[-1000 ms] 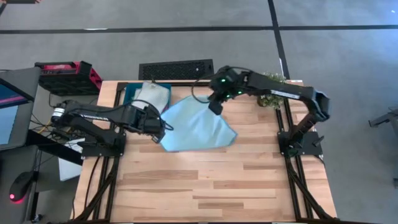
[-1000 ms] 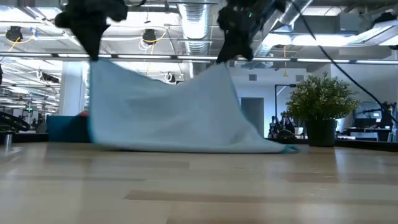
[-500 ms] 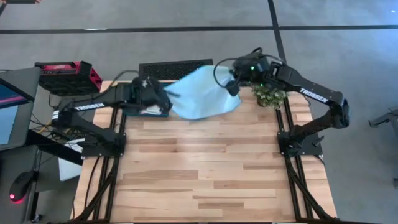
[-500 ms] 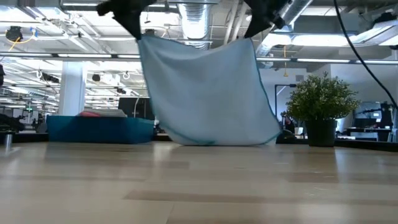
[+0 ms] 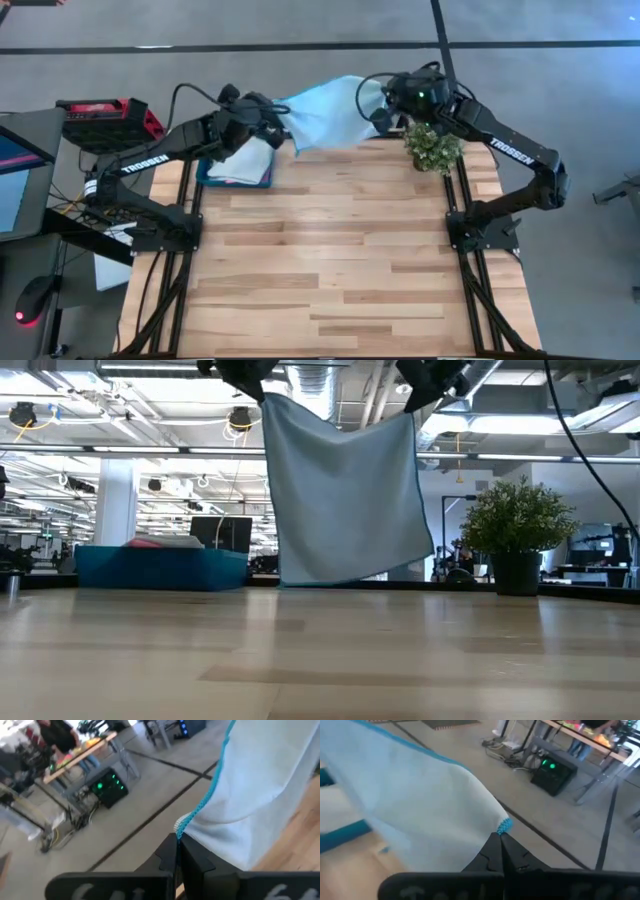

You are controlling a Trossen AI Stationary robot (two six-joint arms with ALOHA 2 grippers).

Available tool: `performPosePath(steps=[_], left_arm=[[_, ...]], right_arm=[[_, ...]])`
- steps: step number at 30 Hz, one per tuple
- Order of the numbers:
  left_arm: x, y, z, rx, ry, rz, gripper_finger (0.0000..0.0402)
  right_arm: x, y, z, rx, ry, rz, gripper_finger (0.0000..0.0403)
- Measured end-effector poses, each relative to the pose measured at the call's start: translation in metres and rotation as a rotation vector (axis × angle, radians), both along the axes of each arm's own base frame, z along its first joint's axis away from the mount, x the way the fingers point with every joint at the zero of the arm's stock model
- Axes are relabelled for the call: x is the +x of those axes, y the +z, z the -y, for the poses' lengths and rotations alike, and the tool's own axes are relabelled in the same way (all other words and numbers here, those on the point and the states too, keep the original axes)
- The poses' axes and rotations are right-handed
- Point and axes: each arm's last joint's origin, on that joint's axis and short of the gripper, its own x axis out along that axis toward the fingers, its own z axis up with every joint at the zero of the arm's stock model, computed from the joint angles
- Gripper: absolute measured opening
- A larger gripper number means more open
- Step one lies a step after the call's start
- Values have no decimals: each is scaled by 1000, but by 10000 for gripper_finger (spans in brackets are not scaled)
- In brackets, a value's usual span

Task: Fold microfiber towels
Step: Fold the blue cloth

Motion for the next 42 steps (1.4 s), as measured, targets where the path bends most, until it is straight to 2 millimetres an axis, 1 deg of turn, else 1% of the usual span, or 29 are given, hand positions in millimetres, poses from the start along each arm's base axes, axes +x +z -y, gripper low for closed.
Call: performPosePath(steps=[3, 5, 12, 16, 21, 30, 36, 42], left_arm=[[3, 0, 6, 5, -38, -16, 0], [4, -4, 13, -23, -81, -51, 0], [2, -23, 46, -235, -207, -126, 0], [-2, -33, 67, -393, -263, -162, 0], [-4, -52, 93, -589, -329, -206, 0], [-2, -99, 135, -808, -376, -294, 0], [16, -131, 155, -885, -413, -397, 0], [41, -166, 165, -945, -449, -508, 0]], right_arm=[[-2, 0, -13, 18, 38, -31, 1], [-5, -2, -23, 49, 65, -73, 1], [-11, -25, -56, 265, 119, -262, 1], [-8, -54, -75, 395, 163, -373, 1], [-5, -86, -100, 471, 180, -448, 1], [-4, -129, -156, 592, 304, -516, 1], [-8, -145, -185, 620, 341, -526, 1], [-14, -159, -202, 655, 329, -524, 1]])
